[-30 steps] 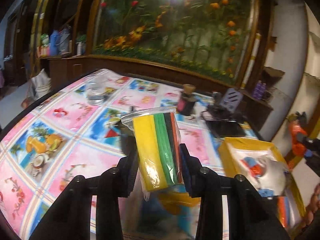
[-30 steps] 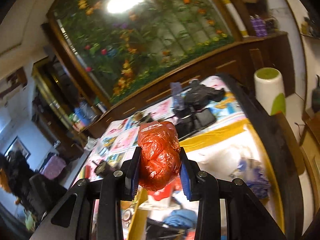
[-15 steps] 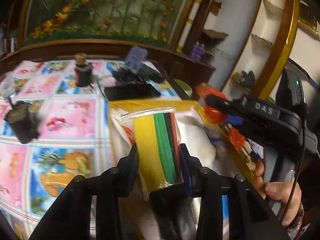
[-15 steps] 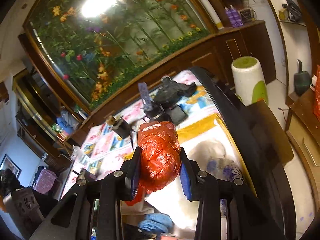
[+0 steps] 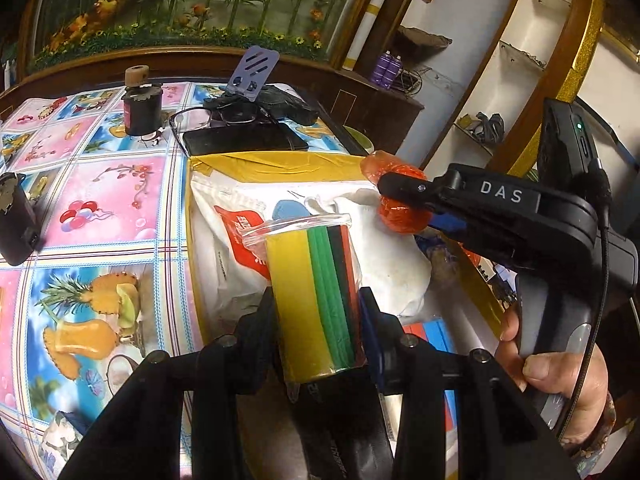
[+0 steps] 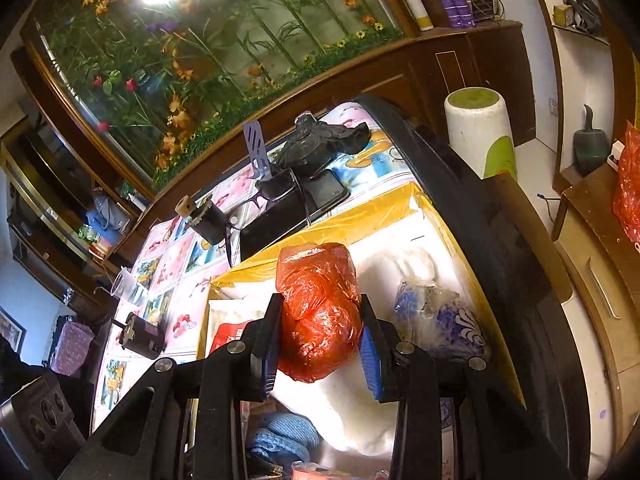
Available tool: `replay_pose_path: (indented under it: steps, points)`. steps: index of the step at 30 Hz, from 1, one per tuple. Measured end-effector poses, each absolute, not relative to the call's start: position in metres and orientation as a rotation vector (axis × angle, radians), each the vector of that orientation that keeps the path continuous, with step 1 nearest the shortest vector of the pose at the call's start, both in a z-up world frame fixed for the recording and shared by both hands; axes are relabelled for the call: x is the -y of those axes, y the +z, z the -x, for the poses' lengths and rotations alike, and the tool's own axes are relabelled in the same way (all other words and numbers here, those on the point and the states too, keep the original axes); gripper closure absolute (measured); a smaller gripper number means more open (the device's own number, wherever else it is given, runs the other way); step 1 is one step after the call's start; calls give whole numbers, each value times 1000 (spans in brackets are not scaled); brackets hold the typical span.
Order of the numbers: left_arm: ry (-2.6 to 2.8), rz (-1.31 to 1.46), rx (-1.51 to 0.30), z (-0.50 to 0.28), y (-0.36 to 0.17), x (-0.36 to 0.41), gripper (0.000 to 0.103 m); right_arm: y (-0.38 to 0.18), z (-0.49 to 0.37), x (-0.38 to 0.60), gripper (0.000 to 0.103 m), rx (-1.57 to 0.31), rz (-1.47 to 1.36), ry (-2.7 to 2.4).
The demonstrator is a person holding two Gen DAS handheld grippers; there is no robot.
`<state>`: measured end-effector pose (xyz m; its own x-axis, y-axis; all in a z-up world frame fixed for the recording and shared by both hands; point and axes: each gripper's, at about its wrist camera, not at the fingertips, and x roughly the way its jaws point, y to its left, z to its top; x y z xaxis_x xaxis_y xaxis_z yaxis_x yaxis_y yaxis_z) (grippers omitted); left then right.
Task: Organize soft objects
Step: 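Carry the red mesh bag and yellow-green pack into the box, opening both grippers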
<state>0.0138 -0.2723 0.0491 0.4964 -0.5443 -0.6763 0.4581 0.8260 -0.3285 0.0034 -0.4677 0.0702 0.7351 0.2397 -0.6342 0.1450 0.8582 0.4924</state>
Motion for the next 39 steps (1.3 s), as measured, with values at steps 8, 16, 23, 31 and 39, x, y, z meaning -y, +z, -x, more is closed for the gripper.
replay_pose_path:
  steps: [8, 16, 23, 31, 39]
  points:
    - [-611, 99, -850, -12, 49, 274, 65, 69, -5, 466, 65, -756, -557, 51]
    - [-616, 98, -839, -11, 51, 274, 62, 70, -5, 467, 55, -749, -563, 54]
    - [-618, 95, -820, -10, 54, 273, 59, 72, -3, 470, 54, -731, -569, 54]
    - [-622, 104, -773, -4, 61, 268, 49, 78, 2, 473, 53, -703, -568, 48]
    - [-594, 156, -731, -4, 67, 252, 44, 83, 6, 475, 50, -674, -574, 57]
